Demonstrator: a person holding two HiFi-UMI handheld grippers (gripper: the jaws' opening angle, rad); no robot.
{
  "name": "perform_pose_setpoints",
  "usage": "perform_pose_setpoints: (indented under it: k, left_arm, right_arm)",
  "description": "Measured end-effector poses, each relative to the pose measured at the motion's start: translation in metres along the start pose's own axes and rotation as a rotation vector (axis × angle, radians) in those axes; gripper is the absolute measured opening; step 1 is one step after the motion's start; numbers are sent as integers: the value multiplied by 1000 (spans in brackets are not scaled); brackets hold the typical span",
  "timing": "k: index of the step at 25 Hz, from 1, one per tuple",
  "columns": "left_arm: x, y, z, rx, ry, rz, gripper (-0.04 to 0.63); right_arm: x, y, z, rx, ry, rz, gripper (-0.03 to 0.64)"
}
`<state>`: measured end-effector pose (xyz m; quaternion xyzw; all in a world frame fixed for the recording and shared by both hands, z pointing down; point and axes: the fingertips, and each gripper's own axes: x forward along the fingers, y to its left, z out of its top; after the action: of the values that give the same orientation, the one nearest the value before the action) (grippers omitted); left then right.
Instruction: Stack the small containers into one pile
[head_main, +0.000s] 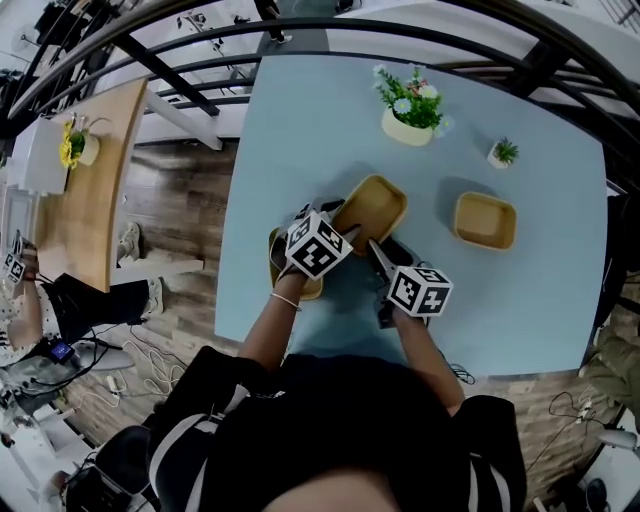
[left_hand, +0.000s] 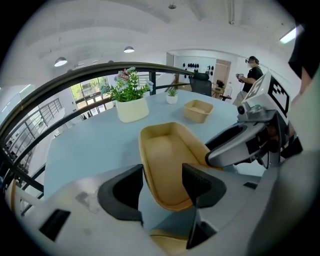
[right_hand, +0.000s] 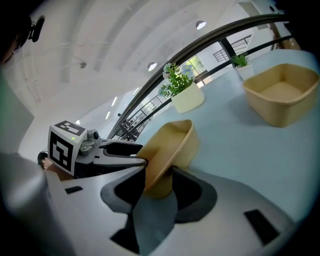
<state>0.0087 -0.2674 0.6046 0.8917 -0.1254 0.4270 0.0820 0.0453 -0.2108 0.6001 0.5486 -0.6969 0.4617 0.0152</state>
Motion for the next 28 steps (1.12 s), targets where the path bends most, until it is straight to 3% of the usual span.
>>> perform_pose_setpoints:
  k: [16,28]
  left_arm:
    - [-51,-7,17,-8,-103,111,241]
    - [-117,-6,-31,-163,-179,242,241]
  right_arm:
    - [-19,34,15,-100,-49,64,156]
    - [-13,96,-2,-235,4,171,153]
